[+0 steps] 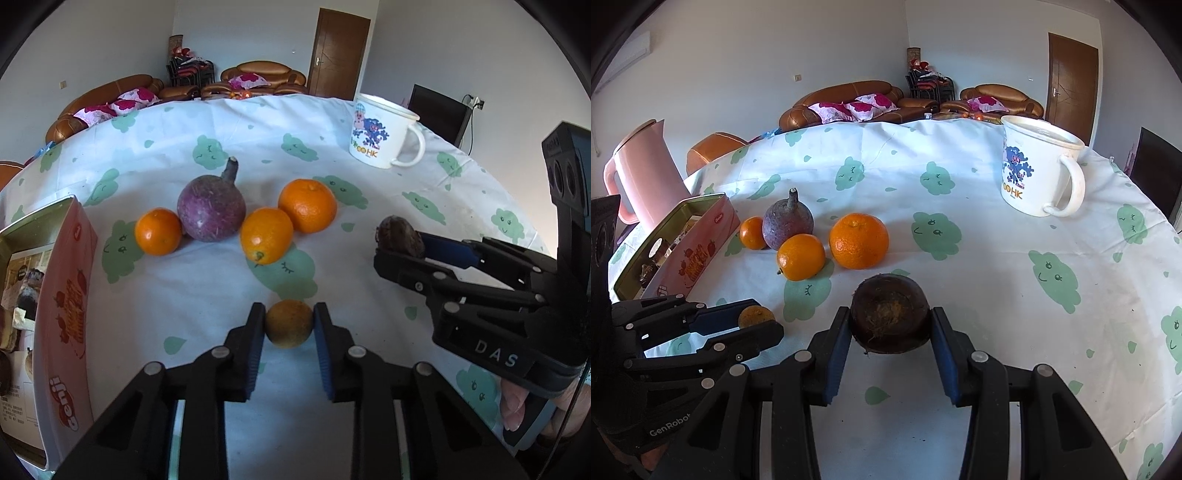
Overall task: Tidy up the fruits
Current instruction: 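Lift the yellow fruit with the left tool while the right tool lifts the mangosteen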
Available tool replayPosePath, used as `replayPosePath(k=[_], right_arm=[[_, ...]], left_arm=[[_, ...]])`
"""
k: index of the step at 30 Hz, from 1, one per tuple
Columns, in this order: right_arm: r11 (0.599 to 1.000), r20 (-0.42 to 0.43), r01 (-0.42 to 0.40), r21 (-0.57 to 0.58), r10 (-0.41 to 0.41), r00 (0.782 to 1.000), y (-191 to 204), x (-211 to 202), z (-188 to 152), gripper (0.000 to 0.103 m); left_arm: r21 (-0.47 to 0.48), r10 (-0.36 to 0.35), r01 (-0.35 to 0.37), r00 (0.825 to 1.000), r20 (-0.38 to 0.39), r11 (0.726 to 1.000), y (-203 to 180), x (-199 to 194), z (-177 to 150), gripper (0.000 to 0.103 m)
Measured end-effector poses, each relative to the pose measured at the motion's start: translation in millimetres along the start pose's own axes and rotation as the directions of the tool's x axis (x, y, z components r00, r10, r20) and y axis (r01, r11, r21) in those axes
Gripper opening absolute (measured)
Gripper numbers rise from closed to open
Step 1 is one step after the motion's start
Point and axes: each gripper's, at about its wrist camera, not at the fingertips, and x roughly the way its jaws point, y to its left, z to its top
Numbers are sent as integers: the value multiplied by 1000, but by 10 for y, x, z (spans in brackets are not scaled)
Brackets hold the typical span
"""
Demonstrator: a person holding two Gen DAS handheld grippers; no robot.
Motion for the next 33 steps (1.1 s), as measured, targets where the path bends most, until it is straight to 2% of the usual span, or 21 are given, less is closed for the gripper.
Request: replayPosePath(k=[11,18,33], right_arm=[[999,71,12,-32,-9,997,69,-133,-6,45],[999,112,6,-45,-1,994,99,-206,-13,45],[998,172,-16,-59,26,985,162,-335,-63,45]], left_arm=[[-55,28,-22,994,108,998,115,-207,-5,27],[-35,59,-54,983,172,998,65,-325,-23,27],[-42,89,-81,967,238,996,60,-440,-47,27]])
